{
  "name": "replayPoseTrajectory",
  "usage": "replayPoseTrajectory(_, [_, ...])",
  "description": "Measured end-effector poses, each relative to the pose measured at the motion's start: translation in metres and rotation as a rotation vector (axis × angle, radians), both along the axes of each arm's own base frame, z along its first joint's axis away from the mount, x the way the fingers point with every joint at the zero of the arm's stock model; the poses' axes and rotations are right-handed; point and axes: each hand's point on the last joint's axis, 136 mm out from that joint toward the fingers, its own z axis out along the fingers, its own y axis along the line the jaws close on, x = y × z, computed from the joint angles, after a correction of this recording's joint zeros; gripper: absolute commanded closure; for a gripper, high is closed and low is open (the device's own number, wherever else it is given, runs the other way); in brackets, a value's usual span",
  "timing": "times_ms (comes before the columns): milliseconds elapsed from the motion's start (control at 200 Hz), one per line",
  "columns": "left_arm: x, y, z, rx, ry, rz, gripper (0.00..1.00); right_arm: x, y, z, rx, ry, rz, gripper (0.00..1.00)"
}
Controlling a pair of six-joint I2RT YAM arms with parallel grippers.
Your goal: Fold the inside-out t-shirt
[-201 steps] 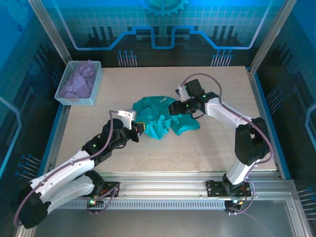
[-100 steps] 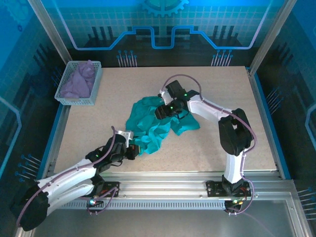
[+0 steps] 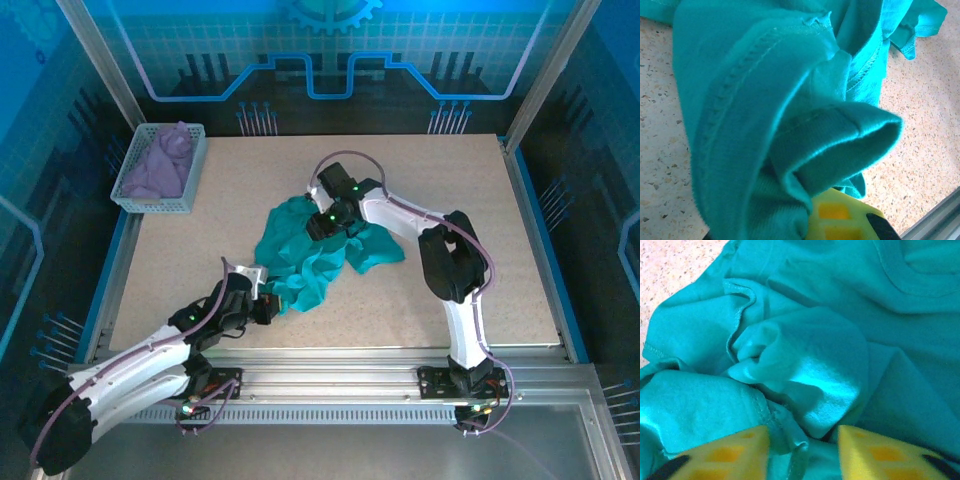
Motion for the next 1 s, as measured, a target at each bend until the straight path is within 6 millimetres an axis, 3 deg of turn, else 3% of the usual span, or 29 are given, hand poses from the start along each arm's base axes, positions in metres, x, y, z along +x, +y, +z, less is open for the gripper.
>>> replayPoseTrajectory(135, [0.002, 0.002, 0.004, -0.002, -0.017, 0.010, 0.99, -0.002, 0.001, 0.000, 0.009, 0.010, 0.008, 0.92])
replayPoseTrajectory(195, [0.002, 0.003, 0.004, 0.000, -0.022, 0.016, 0.92, -0.003, 0.002, 0.000, 0.015, 0.016, 0.009, 1.00])
replayPoseTrajectory(350, [0.003, 0.012, 0.004, 0.031, -0.031, 0.050, 0.89, -0.007, -0.005, 0.014, 0.052, 0.003, -0.004, 1.00])
replayPoseTrajectory(425, [0.003, 0.015, 0.008, 0.037, -0.041, 0.062, 0.89, -0.012, -0.018, 0.037, 0.099, -0.021, -0.031, 1.00])
replayPoseTrajectory(650, [0.005, 0.011, 0.016, 0.007, -0.064, 0.051, 0.94, -0.009, -0.060, 0.144, 0.350, -0.219, -0.169, 1.00])
replayPoseTrajectory(710, [0.005, 0.008, 0.017, -0.002, -0.064, 0.042, 0.97, -0.011, -0.064, 0.158, 0.389, -0.251, -0.186, 1.00])
replayPoseTrajectory(835, [0.009, 0.004, 0.029, -0.016, -0.084, 0.037, 1.00, -0.015, -0.076, 0.166, 0.419, -0.274, -0.234, 1.00])
replayPoseTrajectory(910, [0.018, -0.002, 0.052, -0.037, -0.138, 0.030, 1.00, -0.012, -0.090, 0.177, 0.420, -0.311, -0.275, 1.00])
replayPoseTrajectory(995, [0.032, -0.008, 0.089, -0.057, -0.226, 0.029, 1.00, -0.013, -0.105, 0.202, 0.429, -0.389, -0.311, 1.00])
